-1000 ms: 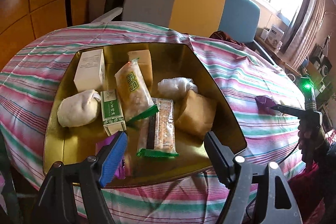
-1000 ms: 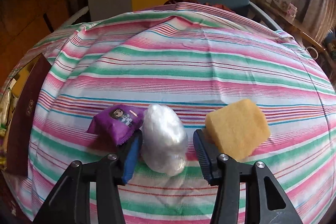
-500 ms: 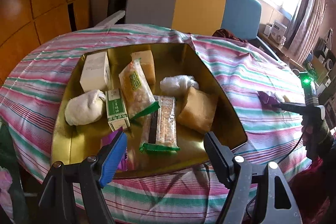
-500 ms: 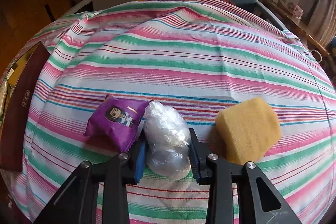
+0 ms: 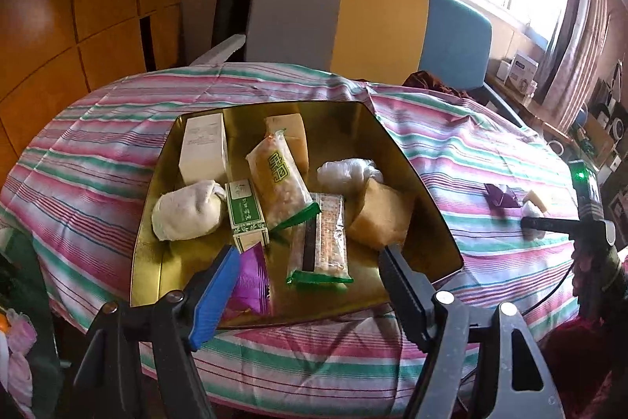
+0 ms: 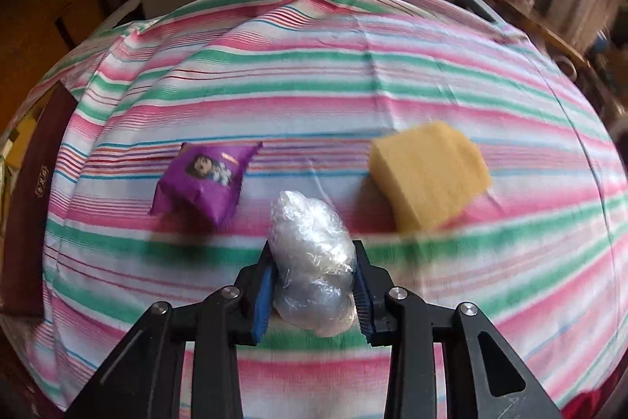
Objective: Organize objects
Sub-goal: 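Carry the clear plastic bag toward the gold tray with the right tool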
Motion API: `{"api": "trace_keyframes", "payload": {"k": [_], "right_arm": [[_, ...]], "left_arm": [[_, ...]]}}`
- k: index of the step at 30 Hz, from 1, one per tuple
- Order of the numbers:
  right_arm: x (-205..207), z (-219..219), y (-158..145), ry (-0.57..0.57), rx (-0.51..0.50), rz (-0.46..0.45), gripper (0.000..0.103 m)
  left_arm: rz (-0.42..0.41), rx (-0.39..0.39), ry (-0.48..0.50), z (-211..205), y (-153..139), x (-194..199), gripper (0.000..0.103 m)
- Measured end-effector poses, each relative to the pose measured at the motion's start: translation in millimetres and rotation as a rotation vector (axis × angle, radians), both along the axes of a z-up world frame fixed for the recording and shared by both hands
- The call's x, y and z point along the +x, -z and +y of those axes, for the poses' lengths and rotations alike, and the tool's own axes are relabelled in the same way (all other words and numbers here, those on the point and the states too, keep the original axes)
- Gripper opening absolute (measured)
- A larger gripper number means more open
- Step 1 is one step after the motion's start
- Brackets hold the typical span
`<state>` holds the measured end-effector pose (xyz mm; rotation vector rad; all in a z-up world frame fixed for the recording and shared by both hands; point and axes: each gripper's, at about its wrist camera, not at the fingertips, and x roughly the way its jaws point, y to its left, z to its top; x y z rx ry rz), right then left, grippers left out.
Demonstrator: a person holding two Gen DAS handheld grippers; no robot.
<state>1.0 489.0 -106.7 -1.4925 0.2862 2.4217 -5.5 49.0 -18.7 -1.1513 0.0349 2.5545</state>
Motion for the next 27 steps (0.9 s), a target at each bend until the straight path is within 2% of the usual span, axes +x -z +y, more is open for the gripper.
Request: {"api": "trace_keyframes", "payload": {"k": [4, 8, 13, 20, 23, 27], "right_arm": [[16, -6, -15, 0.040, -0.053, 0.068, 0.035], [22, -28, -37, 0.002, -0.101, 0.142, 0.035], [6, -85, -60, -0.141, -0.136, 0.191, 0.035], [-34, -193, -86, -0.406, -0.178, 0.227, 0.036], [-53, -238, -84, -0.500, -0.181, 0.210, 0.036], [-78, -282, -71, -0.566, -0.197, 0.165, 0.036]], "left_arm": [[-0.006, 0.016, 0.004, -5, 3, -3, 0.074], [-0.029, 0.025, -0.004, -10, 10, -6, 0.074], [-0.047, 0.034, -0.011, -18, 16, -8, 0.074], [-0.076, 0.062, -0.053, -37, 20, -11, 0.073], [-0.085, 0.065, -0.094, -51, 23, -12, 0.069], [-0.100, 0.069, -0.141, -70, 27, -14, 0.067]]}}
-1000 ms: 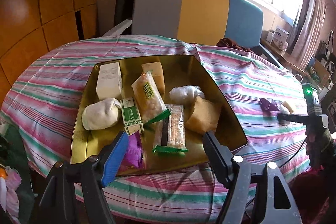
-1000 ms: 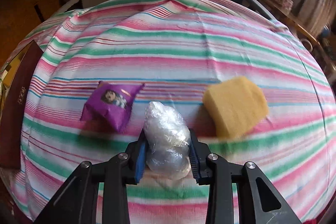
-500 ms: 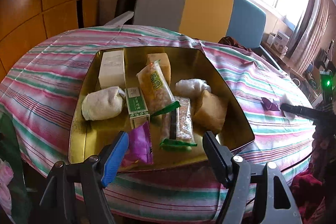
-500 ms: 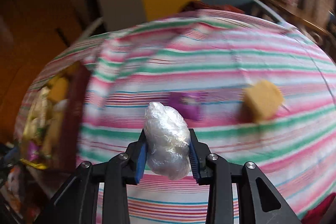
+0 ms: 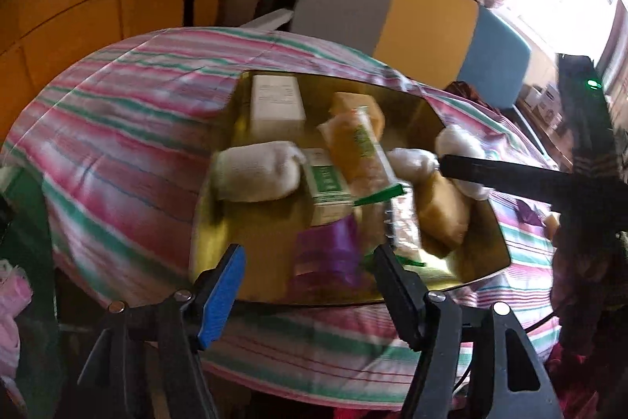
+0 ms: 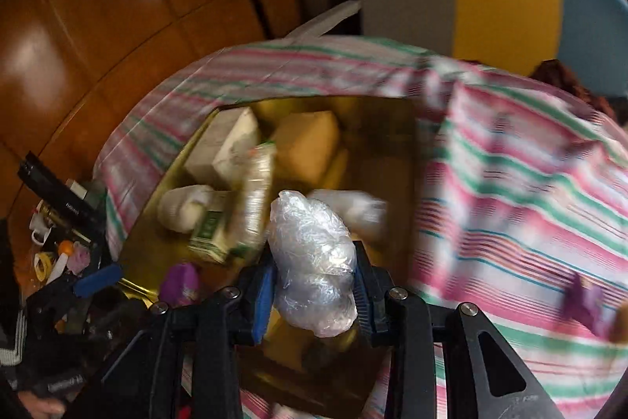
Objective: Organize objects
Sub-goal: 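Carry the clear plastic bag toward the gold tray with the right tool, then lower the plastic bag into the gold tray and open the right tool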
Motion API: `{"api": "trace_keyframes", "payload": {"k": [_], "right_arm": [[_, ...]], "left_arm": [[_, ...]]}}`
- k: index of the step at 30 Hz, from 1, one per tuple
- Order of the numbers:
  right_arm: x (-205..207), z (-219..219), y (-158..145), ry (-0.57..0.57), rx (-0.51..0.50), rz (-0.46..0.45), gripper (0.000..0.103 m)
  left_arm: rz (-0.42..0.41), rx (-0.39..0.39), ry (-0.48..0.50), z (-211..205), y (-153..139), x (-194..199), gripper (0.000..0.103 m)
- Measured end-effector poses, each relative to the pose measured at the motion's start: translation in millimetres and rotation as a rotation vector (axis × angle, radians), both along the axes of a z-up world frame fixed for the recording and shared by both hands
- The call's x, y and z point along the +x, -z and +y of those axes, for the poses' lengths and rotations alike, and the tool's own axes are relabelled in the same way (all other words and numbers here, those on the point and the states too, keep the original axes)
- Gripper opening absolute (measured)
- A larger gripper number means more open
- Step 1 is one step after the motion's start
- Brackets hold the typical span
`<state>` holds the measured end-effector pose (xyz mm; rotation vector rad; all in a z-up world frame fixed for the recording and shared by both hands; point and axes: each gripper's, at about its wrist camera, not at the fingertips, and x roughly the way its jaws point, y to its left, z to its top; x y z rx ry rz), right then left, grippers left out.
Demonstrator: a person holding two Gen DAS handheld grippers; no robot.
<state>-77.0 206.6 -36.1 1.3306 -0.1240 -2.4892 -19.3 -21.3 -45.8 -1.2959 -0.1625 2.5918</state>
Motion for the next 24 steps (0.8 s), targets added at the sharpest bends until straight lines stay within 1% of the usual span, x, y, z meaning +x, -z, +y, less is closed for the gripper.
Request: {"api": "trace_keyframes", "payload": {"k": [2, 5, 6, 8, 9, 11, 12, 13, 16, 21, 24], "right_arm": [[-14, -18, 10, -0.012, 0.020, -0.027, 0.036], [-35, -32, 29, 0.005, 0.078, -0.072, 0.037], [-41, -34, 35, 0.010, 0.087, -0.089, 0.039], [-46, -34, 42, 0.024, 0.074, -0.098, 0.039], [-45, -32, 42, 0.029, 0.061, -0.096, 0.039], [-39, -26, 40, 0.029, 0.026, -0.093, 0.047], [-37, -25, 37, 0.031, 0.016, -0.086, 0.058], [-34, -21, 34, 0.033, 0.002, -0.075, 0.064], [-26, -12, 25, 0.043, -0.039, -0.045, 0.065], [-5, 3, 19, 0.067, -0.063, -0.020, 0.067], [11, 15, 16, 0.087, -0.065, -0.005, 0.068]], "left_arm": [[-0.008, 0.003, -0.020, -8, 2, -1, 0.066], [-0.021, 0.015, -0.041, -16, 4, -2, 0.065], [-0.021, 0.018, -0.041, -17, 5, -4, 0.065], [-0.016, 0.020, -0.048, -19, 4, -5, 0.065], [-0.013, 0.021, -0.047, -20, 5, -6, 0.065], [-0.017, 0.027, -0.043, -20, 6, -8, 0.065], [-0.019, 0.026, -0.044, -20, 6, -7, 0.065], [-0.021, 0.020, -0.040, -18, 7, -7, 0.065], [-0.020, -0.001, -0.036, -14, 7, -5, 0.065], [-0.005, -0.042, -0.032, -5, 2, -2, 0.065], [0.012, -0.054, -0.008, 3, -4, 1, 0.065]]}}
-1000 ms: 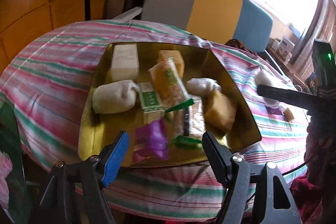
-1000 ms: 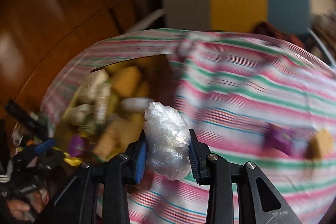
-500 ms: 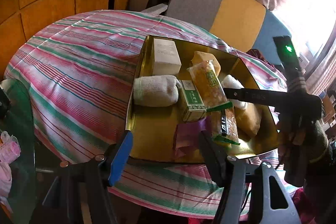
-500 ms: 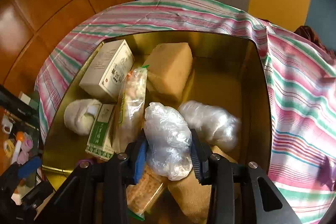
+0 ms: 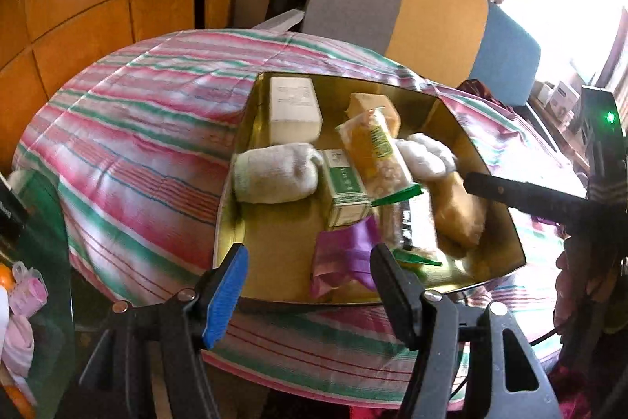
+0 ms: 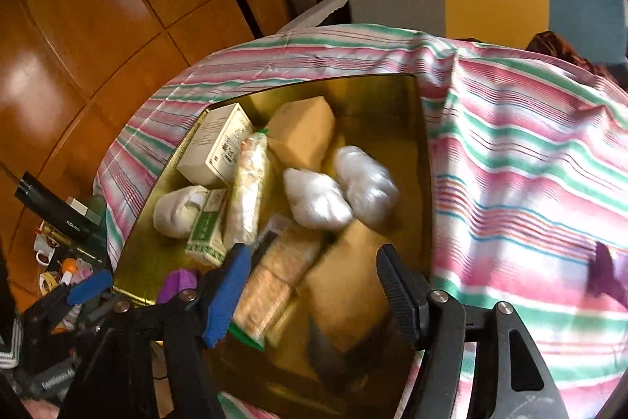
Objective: Organize objects
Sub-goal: 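Lower the plastic bag into the gold tray and open the right tool, then move both tools back toward the purple wrapper and last sponge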
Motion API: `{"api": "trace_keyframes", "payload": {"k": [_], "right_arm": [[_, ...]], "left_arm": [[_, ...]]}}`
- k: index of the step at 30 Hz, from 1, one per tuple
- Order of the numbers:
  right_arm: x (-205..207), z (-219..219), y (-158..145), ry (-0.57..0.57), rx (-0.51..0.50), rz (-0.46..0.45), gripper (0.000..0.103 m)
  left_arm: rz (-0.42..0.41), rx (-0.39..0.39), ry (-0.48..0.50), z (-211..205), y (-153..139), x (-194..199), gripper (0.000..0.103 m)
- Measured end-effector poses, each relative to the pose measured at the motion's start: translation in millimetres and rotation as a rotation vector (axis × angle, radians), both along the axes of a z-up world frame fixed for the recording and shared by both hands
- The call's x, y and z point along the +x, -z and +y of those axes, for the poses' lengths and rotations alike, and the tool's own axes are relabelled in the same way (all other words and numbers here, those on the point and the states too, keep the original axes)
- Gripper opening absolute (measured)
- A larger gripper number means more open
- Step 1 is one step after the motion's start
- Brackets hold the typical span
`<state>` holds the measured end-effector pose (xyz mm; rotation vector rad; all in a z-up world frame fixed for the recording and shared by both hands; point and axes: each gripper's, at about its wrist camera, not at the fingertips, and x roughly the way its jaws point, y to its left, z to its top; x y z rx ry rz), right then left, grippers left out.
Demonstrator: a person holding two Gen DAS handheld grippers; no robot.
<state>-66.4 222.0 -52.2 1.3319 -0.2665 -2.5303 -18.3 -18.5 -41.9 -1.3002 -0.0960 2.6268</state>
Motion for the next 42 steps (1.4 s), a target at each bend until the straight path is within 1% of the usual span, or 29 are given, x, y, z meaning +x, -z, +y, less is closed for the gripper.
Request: {"api": "trace_keyframes", "payload": {"k": [3, 5, 6, 7, 14, 21, 24, 28, 32, 33, 35, 38, 42], "right_arm": [[12, 12, -4, 0.016, 0.002, 0.022, 0.068], [20, 23, -8, 0.032, 0.006, 0.043, 0.070], [24, 29, -10, 0.040, 0.010, 0.049, 0.072], [29, 37, -13, 0.054, 0.014, 0.057, 0.074], [58, 109, -23, 0.188, 0.045, 0.071, 0.074], [85, 199, -27, 0.377, 0.112, 0.053, 0.074], [95, 237, -27, 0.457, 0.121, 0.039, 0.074], [105, 287, -28, 0.574, 0.148, 0.032, 0.075], [120, 331, -18, 0.744, 0.109, 0.040, 0.075], [124, 340, -13, 0.793, 0.077, 0.026, 0.075], [128, 351, -10, 0.843, 0.042, 0.005, 0.075], [132, 359, -12, 0.872, 0.016, 0.024, 0.075], [132, 358, -14, 0.864, -0.003, 0.031, 0.075]], "left_arm": [[0.023, -0.012, 0.036, 13, -7, 3, 0.065], [0.043, -0.002, 0.063, 21, -14, 6, 0.065], [0.051, -0.001, 0.073, 24, -16, 6, 0.065], [0.059, -0.005, 0.089, 29, -19, 7, 0.065], [0.066, -0.002, 0.196, 66, -25, 8, 0.065], [0.083, -0.019, 0.292, 106, -30, 11, 0.065], [0.084, -0.022, 0.335, 123, -31, 12, 0.065], [0.065, -0.005, 0.398, 147, -33, 12, 0.065], [0.059, 0.007, 0.467, 175, -37, 12, 0.065], [0.057, 0.009, 0.482, 181, -38, 13, 0.064], [0.053, 0.010, 0.521, 198, -40, 12, 0.061], [0.027, 0.028, 0.583, 227, -38, 9, 0.061], [-0.050, 0.036, 0.662, 272, -25, 0, 0.061]]}}
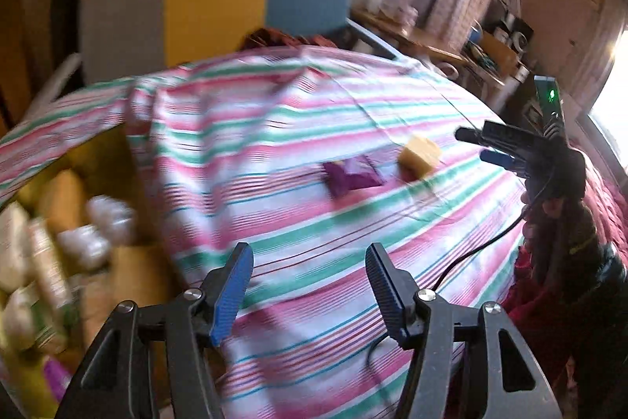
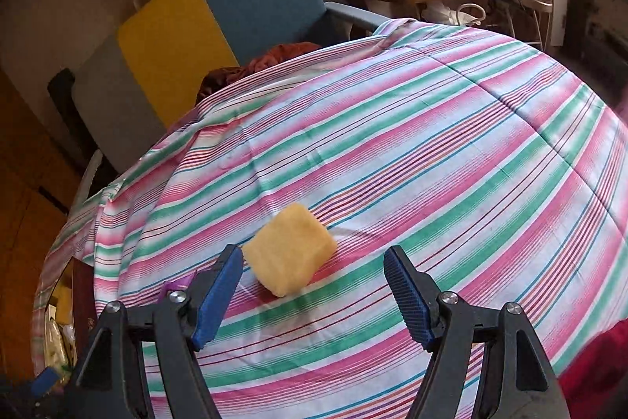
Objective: Organize objects
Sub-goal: 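Move both tools back toward the purple wrapper and last sponge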
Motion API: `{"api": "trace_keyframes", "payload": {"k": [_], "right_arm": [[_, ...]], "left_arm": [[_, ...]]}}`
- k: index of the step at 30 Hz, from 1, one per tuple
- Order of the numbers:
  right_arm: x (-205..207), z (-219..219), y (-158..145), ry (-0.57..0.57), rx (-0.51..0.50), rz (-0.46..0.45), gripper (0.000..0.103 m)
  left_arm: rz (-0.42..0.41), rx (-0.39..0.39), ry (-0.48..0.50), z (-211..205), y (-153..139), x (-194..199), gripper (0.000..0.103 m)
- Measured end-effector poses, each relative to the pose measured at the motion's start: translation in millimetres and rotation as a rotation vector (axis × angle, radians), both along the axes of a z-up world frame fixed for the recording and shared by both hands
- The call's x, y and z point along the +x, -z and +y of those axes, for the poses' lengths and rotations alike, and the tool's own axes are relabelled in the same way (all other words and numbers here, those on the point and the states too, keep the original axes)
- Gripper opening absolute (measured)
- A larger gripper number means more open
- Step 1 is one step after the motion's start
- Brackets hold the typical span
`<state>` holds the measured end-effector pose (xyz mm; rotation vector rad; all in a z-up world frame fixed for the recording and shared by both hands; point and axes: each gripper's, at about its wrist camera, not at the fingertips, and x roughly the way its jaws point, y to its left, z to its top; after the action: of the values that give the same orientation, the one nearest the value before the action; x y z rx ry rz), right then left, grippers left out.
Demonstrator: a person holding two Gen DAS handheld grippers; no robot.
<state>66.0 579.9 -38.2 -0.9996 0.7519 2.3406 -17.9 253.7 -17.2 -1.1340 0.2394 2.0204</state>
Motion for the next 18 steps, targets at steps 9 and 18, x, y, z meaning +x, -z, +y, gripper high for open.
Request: {"api": "trace_keyframes", "payload": {"k": [9, 18], "right_arm": [[0, 0, 4, -0.007, -0.039, 0.012, 0.079], [-2, -1, 6, -0.025, -0.069, 0.012, 0.080]], "left_arm": [[0.073, -0.179, 0.191, 100, 44, -12, 0.061], [0.094, -0.298, 0.386, 146, 73, -49, 0.061]]}}
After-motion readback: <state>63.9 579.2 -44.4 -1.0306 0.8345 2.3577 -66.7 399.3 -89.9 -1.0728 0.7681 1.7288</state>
